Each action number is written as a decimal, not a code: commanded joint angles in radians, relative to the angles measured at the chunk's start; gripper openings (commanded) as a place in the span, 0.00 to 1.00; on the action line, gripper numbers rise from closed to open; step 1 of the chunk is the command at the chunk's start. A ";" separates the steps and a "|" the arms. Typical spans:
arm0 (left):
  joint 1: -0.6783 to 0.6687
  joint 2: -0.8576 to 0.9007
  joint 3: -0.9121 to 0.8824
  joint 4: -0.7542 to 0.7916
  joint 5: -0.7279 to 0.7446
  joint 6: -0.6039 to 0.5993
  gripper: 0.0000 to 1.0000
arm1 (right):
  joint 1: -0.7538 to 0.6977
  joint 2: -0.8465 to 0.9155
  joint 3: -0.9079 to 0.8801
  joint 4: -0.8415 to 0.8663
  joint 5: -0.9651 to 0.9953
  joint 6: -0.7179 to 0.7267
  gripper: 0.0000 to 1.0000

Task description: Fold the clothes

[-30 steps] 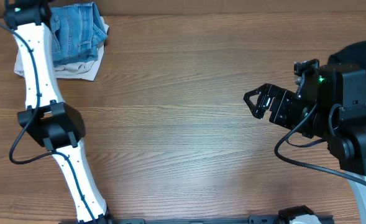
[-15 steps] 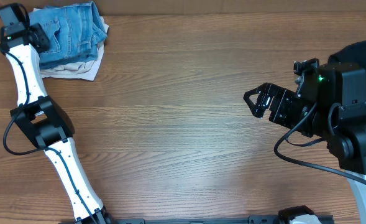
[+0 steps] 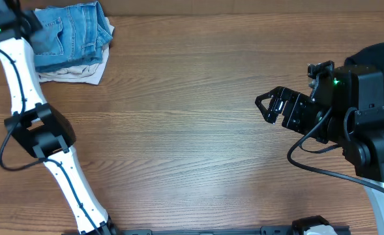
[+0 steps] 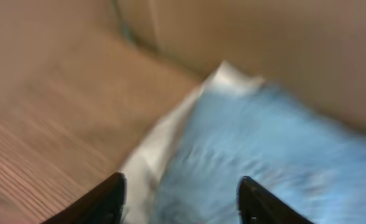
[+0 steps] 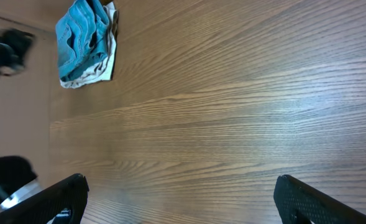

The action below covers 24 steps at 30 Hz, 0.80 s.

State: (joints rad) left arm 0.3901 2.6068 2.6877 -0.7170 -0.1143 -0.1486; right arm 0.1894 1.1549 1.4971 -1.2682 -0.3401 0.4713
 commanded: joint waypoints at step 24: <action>-0.053 0.197 0.014 0.174 0.115 -0.031 0.04 | -0.008 0.000 0.004 0.003 -0.015 0.000 0.95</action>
State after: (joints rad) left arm 0.3431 2.7541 2.7022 -0.5495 -0.0101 -0.1780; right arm 0.1894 1.1549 1.4971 -1.2793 -0.3553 0.4713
